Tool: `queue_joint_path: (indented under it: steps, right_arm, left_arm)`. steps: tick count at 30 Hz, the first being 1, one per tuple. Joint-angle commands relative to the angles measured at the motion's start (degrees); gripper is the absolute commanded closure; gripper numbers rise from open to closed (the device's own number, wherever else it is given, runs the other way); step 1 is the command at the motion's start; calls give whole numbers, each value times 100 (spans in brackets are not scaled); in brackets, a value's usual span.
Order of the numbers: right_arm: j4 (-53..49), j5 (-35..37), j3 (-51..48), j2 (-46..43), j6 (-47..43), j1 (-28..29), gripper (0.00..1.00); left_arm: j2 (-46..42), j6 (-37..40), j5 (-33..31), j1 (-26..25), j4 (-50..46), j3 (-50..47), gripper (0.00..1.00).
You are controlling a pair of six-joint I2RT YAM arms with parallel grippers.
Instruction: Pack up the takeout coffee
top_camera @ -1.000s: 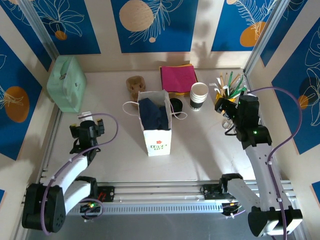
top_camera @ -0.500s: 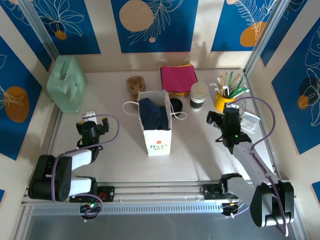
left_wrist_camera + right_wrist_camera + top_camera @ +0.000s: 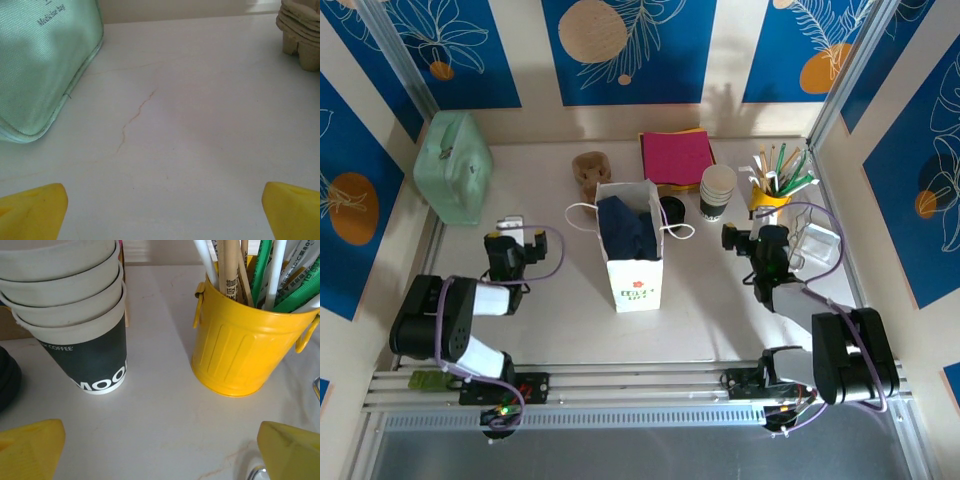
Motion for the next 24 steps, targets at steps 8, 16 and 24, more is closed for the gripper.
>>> queue_joint_path:
  steps: [8, 16, 24]
  right_arm:
    - [1426, -885, 47, 1020, -12, -165, 1]
    - [1758, -1344, 51, 1498, -119, -237, 1]
    - [1363, -1227, 287, 1549, 222, -447, 1]
  left_arm:
    - [226, 62, 105, 56, 633, -3, 1]
    - [243, 107, 109, 38, 434, 111, 1]
    - [243, 115, 104, 21, 419, 125, 1]
